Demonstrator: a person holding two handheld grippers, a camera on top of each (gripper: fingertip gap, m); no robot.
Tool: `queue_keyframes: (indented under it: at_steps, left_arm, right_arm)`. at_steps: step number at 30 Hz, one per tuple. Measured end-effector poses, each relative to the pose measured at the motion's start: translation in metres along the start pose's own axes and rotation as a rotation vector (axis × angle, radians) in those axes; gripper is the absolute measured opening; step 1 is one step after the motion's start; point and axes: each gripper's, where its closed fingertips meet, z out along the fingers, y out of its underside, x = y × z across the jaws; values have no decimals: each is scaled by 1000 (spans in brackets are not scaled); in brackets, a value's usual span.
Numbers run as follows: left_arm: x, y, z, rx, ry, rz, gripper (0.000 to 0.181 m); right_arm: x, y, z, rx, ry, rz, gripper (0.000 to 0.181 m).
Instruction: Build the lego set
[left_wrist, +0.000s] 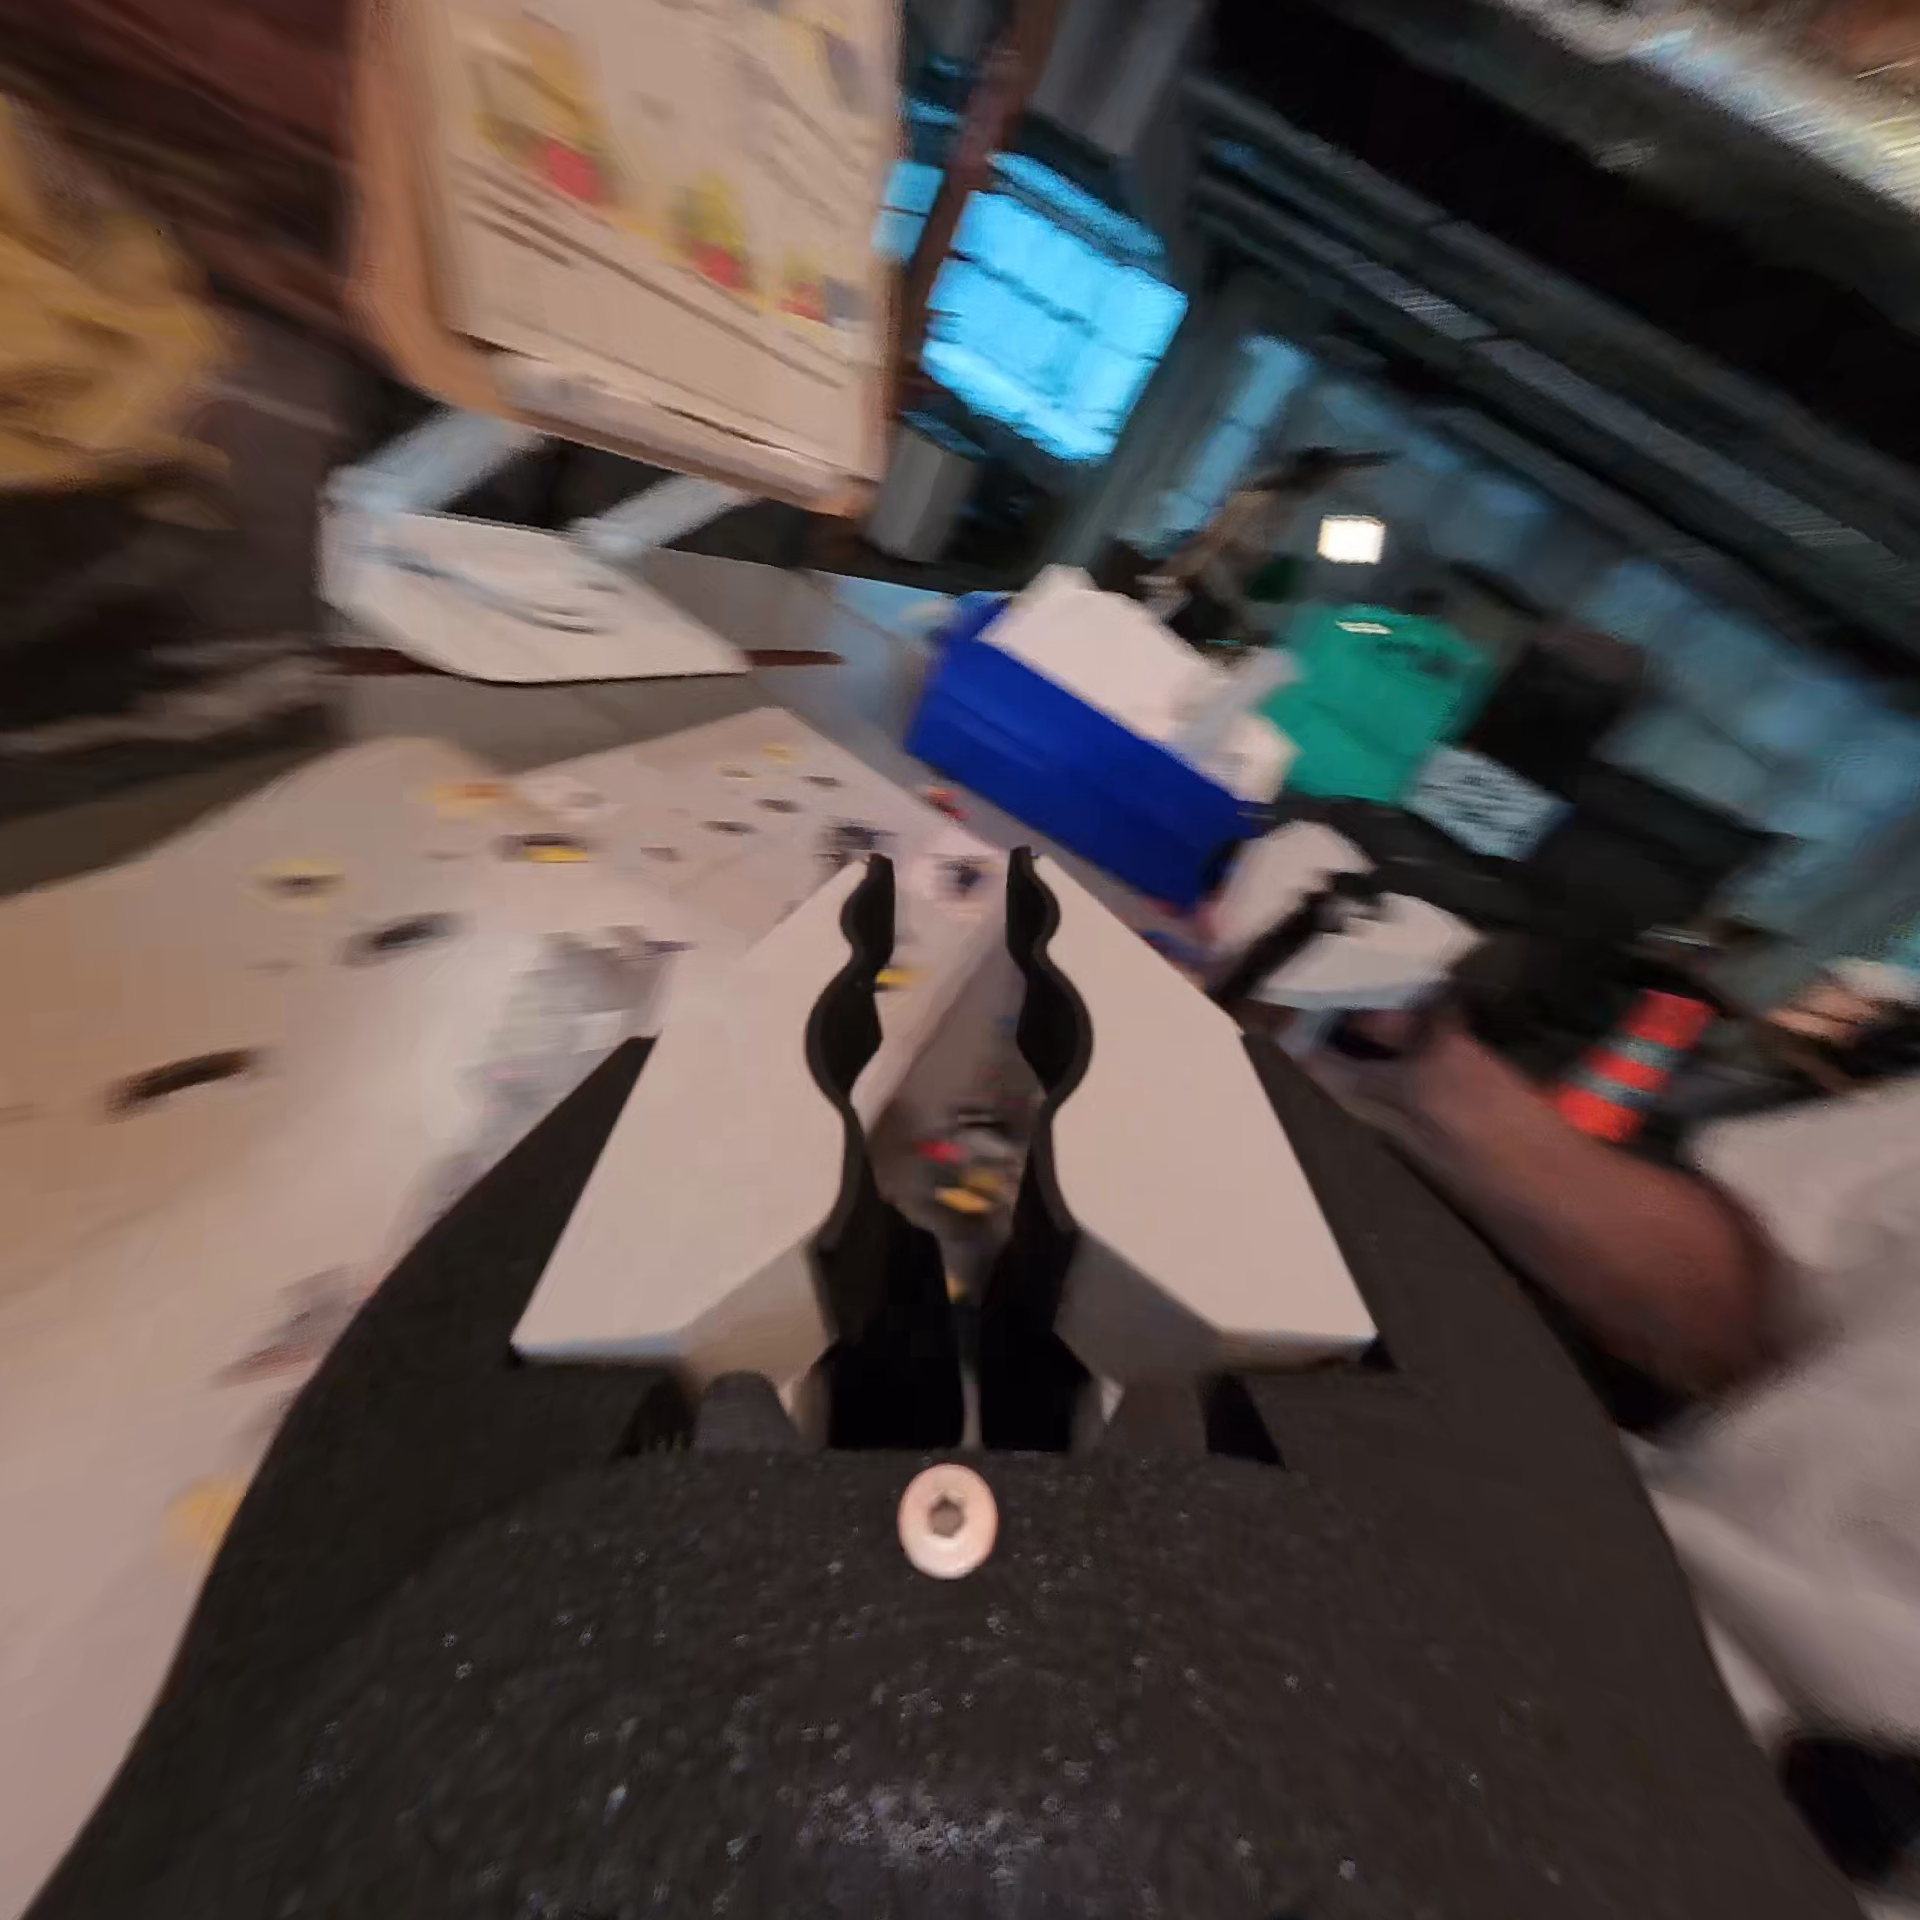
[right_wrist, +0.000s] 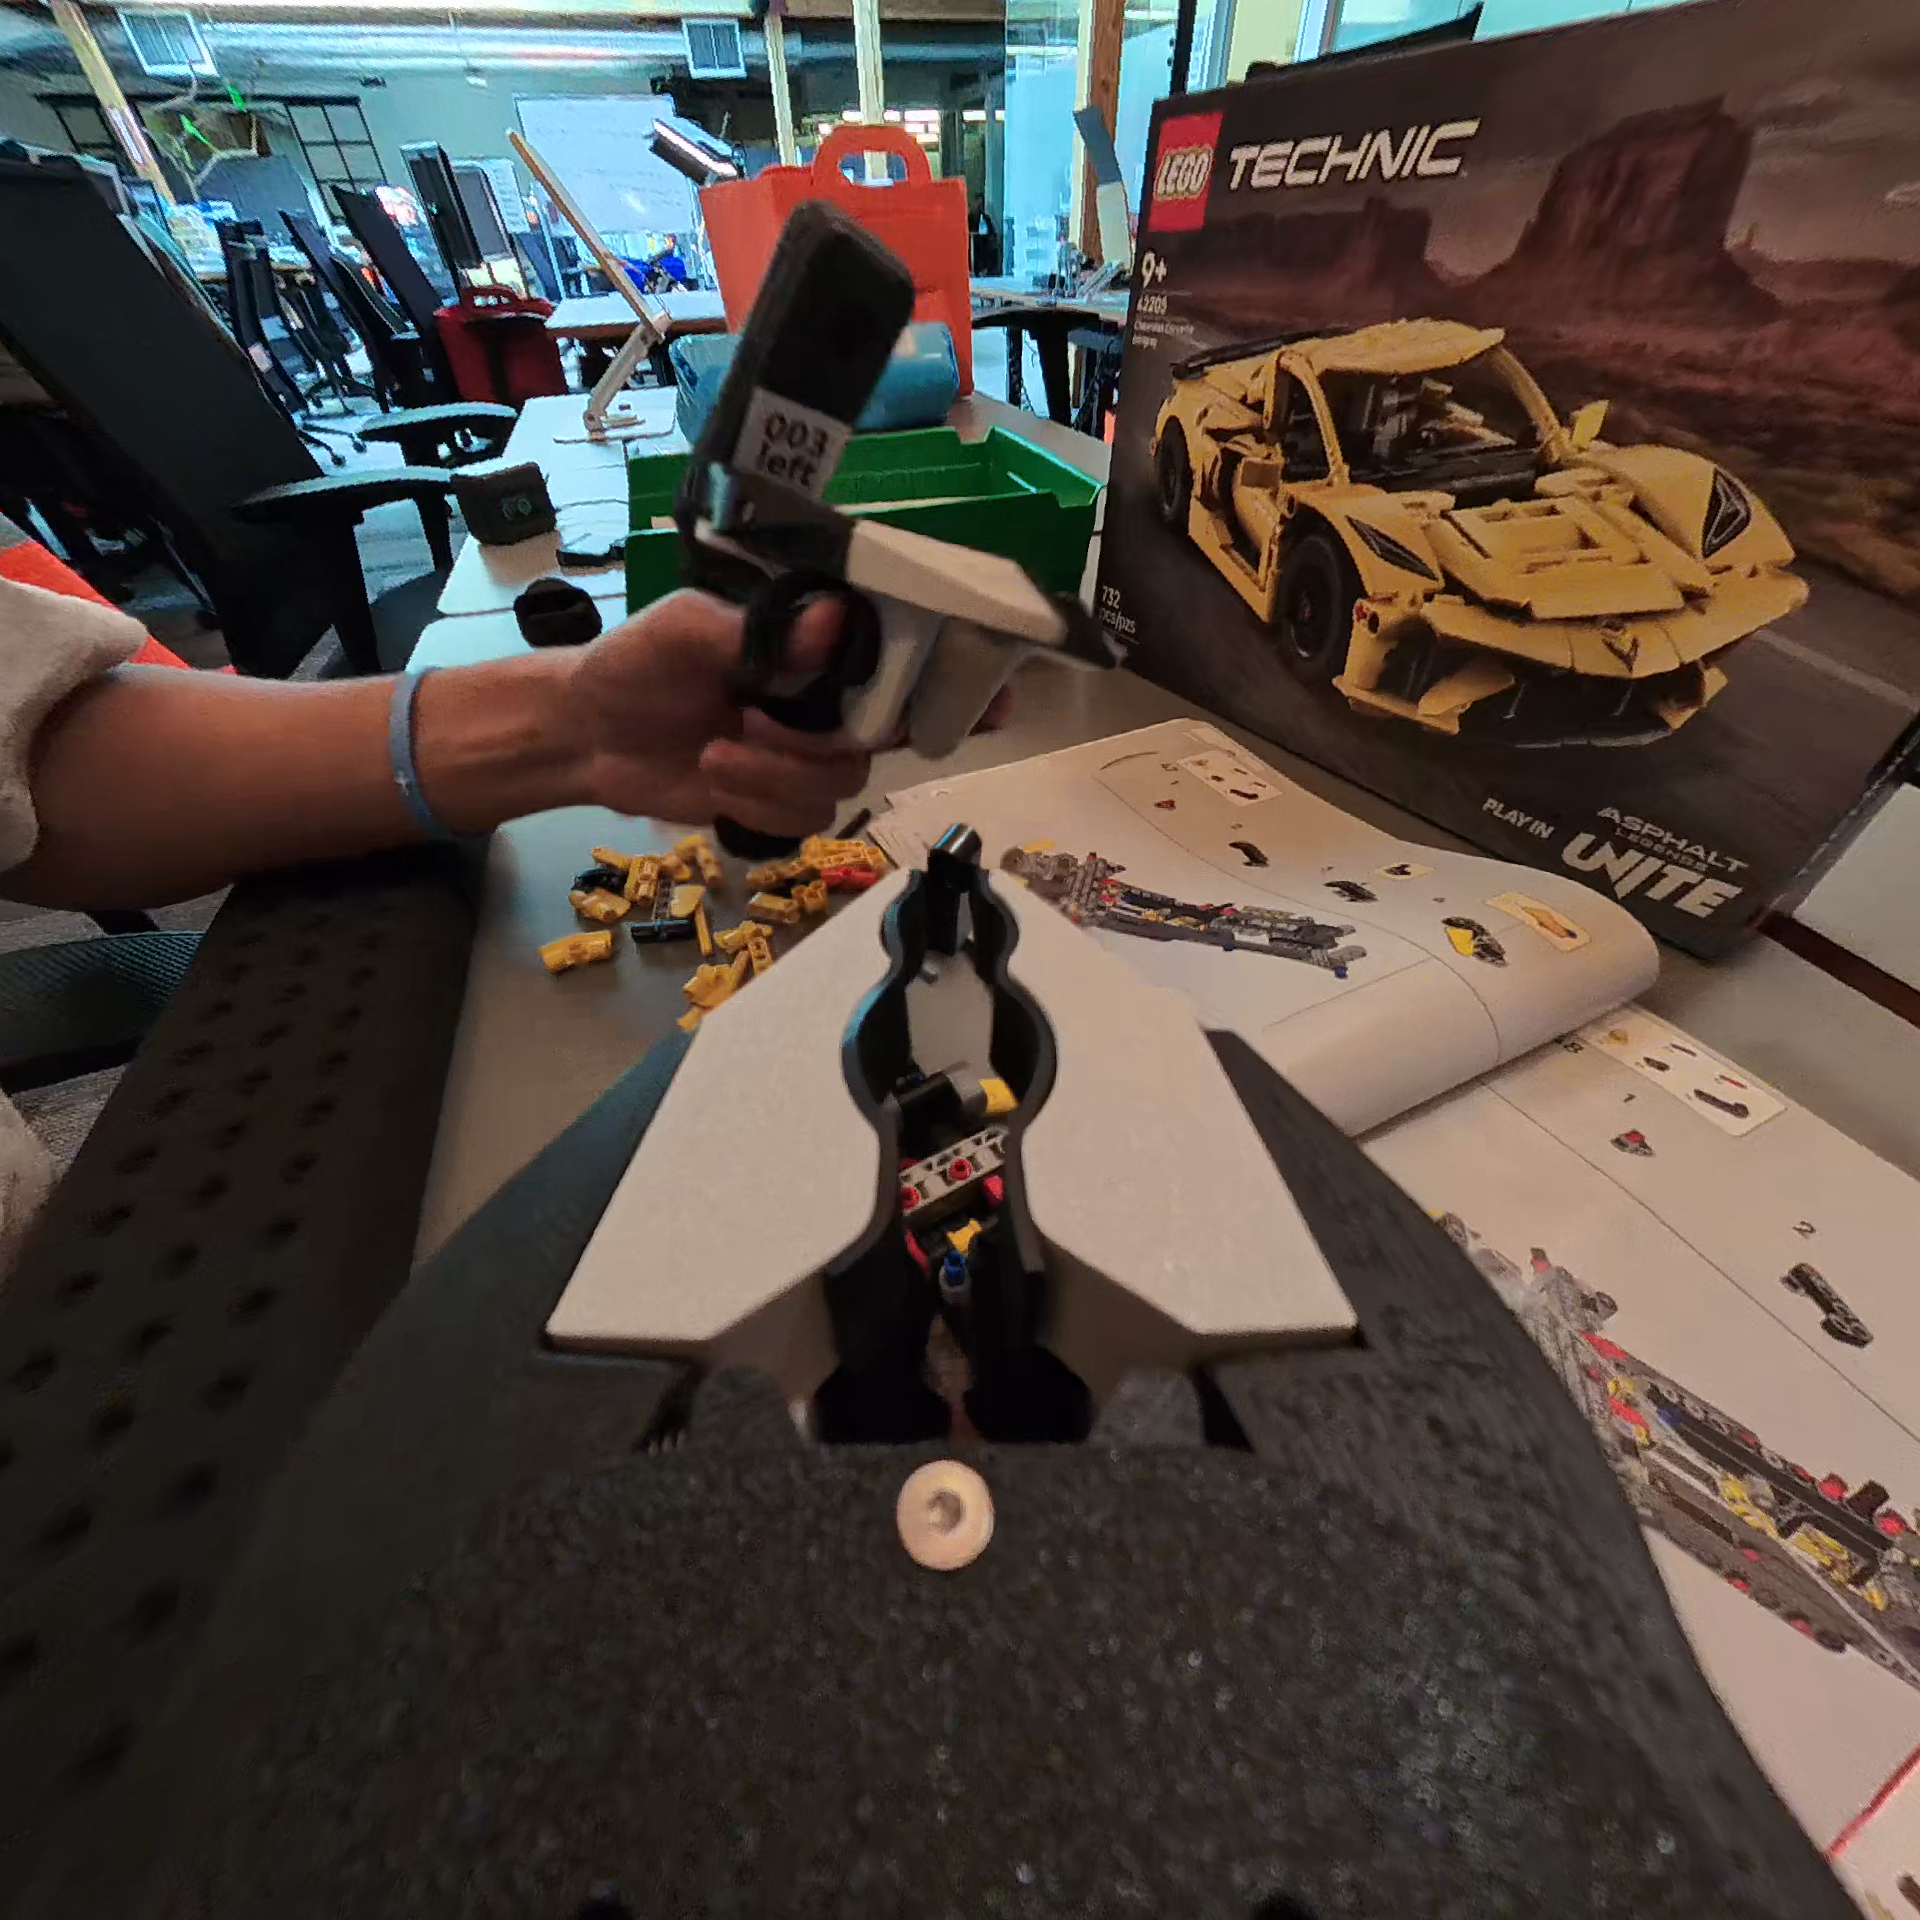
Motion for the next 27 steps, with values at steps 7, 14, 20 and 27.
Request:
queue_keyframes:
  at_steps: [7, 14, 20, 27]
  left_arm:
    - [-144, 8, -94, -173, -874, 85, 26]
    - [-151, 28, -89, -303, -922, 113, 33]
    - [-142, 33, -72, -362, -917, 254, 33]
    - [-137, 35, -64, -356, -887, 262, 33]
  right_arm:
    - [-22, 40, -13, -216, -101, 42, 6]
    - [-46, 97, -97, -640, -2, 25, 7]
    - [-42, 122, -136, -768, 169, 32, 7]
    - [-39, 133, -130, -727, 237, 19, 7]
